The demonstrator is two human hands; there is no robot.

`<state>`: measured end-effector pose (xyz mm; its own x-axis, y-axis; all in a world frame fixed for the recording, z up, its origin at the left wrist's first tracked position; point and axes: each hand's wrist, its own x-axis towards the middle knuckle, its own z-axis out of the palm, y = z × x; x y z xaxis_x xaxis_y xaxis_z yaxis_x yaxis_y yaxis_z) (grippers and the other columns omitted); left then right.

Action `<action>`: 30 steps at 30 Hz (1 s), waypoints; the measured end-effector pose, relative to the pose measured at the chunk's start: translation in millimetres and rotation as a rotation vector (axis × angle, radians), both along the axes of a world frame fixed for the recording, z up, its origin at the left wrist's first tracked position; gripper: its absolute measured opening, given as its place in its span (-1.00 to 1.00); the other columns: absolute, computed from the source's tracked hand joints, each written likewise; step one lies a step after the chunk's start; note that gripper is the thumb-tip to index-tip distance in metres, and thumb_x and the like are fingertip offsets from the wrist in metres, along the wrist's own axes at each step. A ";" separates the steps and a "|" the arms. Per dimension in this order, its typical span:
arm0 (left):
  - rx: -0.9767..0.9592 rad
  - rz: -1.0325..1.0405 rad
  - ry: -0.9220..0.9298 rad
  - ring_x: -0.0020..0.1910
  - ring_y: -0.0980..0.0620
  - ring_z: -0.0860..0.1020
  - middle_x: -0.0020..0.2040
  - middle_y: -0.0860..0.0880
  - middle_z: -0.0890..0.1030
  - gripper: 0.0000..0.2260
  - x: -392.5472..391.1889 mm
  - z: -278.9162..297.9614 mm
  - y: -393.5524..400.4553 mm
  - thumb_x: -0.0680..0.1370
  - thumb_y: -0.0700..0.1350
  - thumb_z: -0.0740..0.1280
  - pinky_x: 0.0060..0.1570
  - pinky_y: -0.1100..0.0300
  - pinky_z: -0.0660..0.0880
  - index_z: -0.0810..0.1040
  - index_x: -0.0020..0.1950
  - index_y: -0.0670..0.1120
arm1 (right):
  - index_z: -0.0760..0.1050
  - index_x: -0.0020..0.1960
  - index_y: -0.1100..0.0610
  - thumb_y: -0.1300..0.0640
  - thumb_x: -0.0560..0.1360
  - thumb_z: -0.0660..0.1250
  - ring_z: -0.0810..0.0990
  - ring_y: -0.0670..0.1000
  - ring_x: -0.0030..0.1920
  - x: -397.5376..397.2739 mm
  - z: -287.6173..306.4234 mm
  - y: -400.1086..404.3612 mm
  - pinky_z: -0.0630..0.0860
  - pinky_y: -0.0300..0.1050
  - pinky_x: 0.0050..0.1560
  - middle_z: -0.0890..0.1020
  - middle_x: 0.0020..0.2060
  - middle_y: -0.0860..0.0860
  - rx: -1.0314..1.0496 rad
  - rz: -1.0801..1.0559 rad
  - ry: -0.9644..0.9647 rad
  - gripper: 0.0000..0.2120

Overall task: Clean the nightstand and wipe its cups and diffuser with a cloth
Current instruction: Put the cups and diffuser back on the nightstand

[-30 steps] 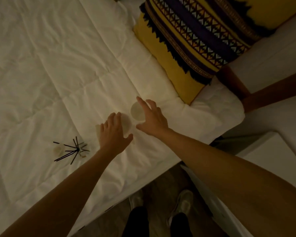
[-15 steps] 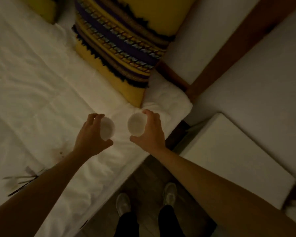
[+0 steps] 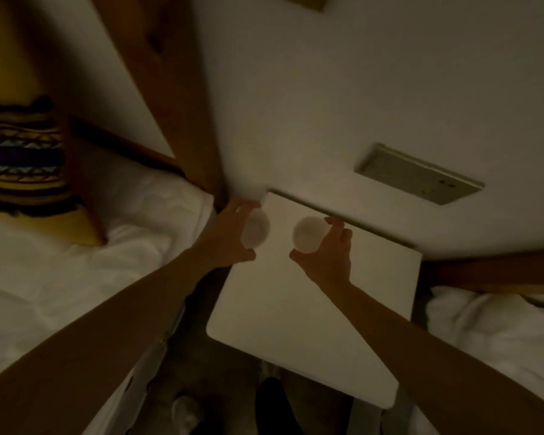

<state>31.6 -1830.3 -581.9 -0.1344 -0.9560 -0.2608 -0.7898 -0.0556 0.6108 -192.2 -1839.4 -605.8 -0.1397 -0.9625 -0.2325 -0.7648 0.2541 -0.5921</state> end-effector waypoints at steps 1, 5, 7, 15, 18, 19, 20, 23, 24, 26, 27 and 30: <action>0.008 -0.052 -0.015 0.31 -0.16 0.44 0.45 -0.06 0.26 -0.13 -15.4 -5.7 -13.3 0.27 -0.09 0.60 0.15 -0.04 0.51 0.26 0.49 -0.04 | 0.14 0.32 -0.09 -0.03 0.12 0.66 0.49 0.19 0.18 -10.8 -6.7 -5.9 0.51 -0.01 -0.09 0.37 0.21 0.06 0.012 -0.018 0.002 -0.05; 0.037 -0.172 -0.108 0.30 -0.16 0.44 0.46 -0.03 0.25 -0.09 -61.8 -26.3 -52.3 0.25 -0.09 0.61 0.09 -0.04 0.56 0.23 0.51 -0.03 | 0.15 0.36 -0.05 -0.05 0.16 0.66 0.49 0.19 0.21 -39.4 -31.9 -21.8 0.56 0.02 -0.02 0.37 0.23 0.08 0.058 -0.057 0.013 -0.05; 0.046 -0.198 -0.136 0.32 -0.16 0.44 0.48 -0.03 0.24 -0.07 -73.8 -35.8 -63.6 0.26 -0.09 0.62 0.11 -0.05 0.56 0.21 0.52 -0.03 | 0.16 0.37 -0.05 -0.07 0.17 0.67 0.48 0.18 0.22 -45.2 -41.3 -25.9 0.53 -0.01 -0.03 0.37 0.25 0.08 0.063 -0.067 0.006 -0.05; 0.095 -0.185 -0.079 0.38 -0.16 0.39 0.48 -0.08 0.27 -0.07 -69.5 -63.4 -90.6 0.24 -0.15 0.62 0.20 -0.03 0.48 0.23 0.52 -0.05 | 0.17 0.40 -0.03 -0.12 0.17 0.67 0.46 0.18 0.28 -49.4 -62.0 -35.8 0.57 0.08 0.05 0.34 0.29 0.07 0.087 -0.067 -0.032 -0.02; 0.093 -0.183 -0.029 0.36 -0.14 0.40 0.45 -0.09 0.30 -0.08 -67.6 -69.0 -96.0 0.23 -0.16 0.63 0.21 -0.02 0.48 0.26 0.51 -0.07 | 0.18 0.40 -0.02 -0.13 0.17 0.67 0.47 0.18 0.25 -46.1 -66.5 -37.8 0.54 0.02 -0.02 0.36 0.27 0.07 0.060 -0.059 -0.036 -0.02; 0.087 -0.194 -0.029 0.35 -0.13 0.41 0.44 -0.08 0.31 -0.08 -68.0 -70.1 -96.4 0.23 -0.16 0.63 0.21 -0.02 0.49 0.26 0.50 -0.07 | 0.19 0.40 -0.01 -0.14 0.16 0.67 0.47 0.17 0.24 -44.7 -67.4 -37.8 0.53 0.01 -0.04 0.37 0.27 0.07 0.049 -0.060 -0.031 -0.02; 0.077 -0.206 -0.034 0.35 -0.13 0.41 0.44 -0.09 0.31 -0.09 -68.6 -70.1 -97.0 0.23 -0.15 0.63 0.20 -0.02 0.50 0.26 0.50 -0.07 | 0.20 0.40 0.00 -0.14 0.17 0.67 0.47 0.17 0.24 -43.1 -67.2 -38.3 0.53 0.00 -0.06 0.38 0.26 0.07 0.042 -0.064 -0.024 -0.02; 0.059 -0.211 -0.053 0.37 -0.15 0.40 0.47 -0.10 0.29 -0.09 -68.7 -70.9 -93.6 0.26 -0.13 0.62 0.20 -0.04 0.51 0.24 0.52 -0.08 | 0.21 0.42 0.01 -0.14 0.18 0.66 0.47 0.17 0.24 -41.5 -68.4 -37.4 0.56 0.04 -0.05 0.38 0.26 0.08 0.051 -0.071 -0.004 -0.03; 0.059 -0.204 -0.062 0.38 -0.15 0.39 0.49 -0.10 0.28 -0.09 -68.2 -70.7 -92.1 0.27 -0.12 0.61 0.21 -0.06 0.52 0.23 0.53 -0.07 | 0.20 0.42 0.00 -0.14 0.18 0.66 0.46 0.17 0.25 -42.1 -68.2 -36.5 0.57 0.05 -0.04 0.37 0.27 0.08 0.058 -0.069 -0.005 -0.03; 0.065 -0.192 -0.077 0.42 -0.17 0.37 0.52 -0.10 0.24 -0.08 -67.5 -68.9 -89.4 0.30 -0.11 0.61 0.24 -0.10 0.51 0.20 0.55 -0.05 | 0.18 0.43 -0.03 -0.15 0.19 0.66 0.45 0.17 0.26 -44.1 -66.8 -35.0 0.57 0.06 -0.03 0.35 0.28 0.08 0.071 -0.056 -0.005 -0.02; 0.065 -0.192 -0.080 0.44 -0.17 0.35 0.54 -0.09 0.21 -0.06 -66.6 -68.3 -88.2 0.30 -0.09 0.61 0.25 -0.12 0.50 0.17 0.56 -0.04 | 0.16 0.44 -0.05 -0.17 0.19 0.65 0.44 0.18 0.28 -45.0 -65.8 -34.8 0.57 0.07 -0.02 0.35 0.29 0.08 0.081 -0.046 0.002 0.00; 0.096 -0.194 -0.103 0.51 -0.18 0.23 0.61 -0.08 -0.04 0.09 -64.0 -63.7 -81.3 0.30 0.00 0.62 0.27 -0.15 0.48 -0.04 0.62 0.09 | 0.08 0.48 -0.08 -0.25 0.15 0.65 0.39 0.18 0.35 -48.8 -59.1 -33.0 0.57 0.13 0.04 0.33 0.36 0.10 0.104 -0.016 0.031 0.10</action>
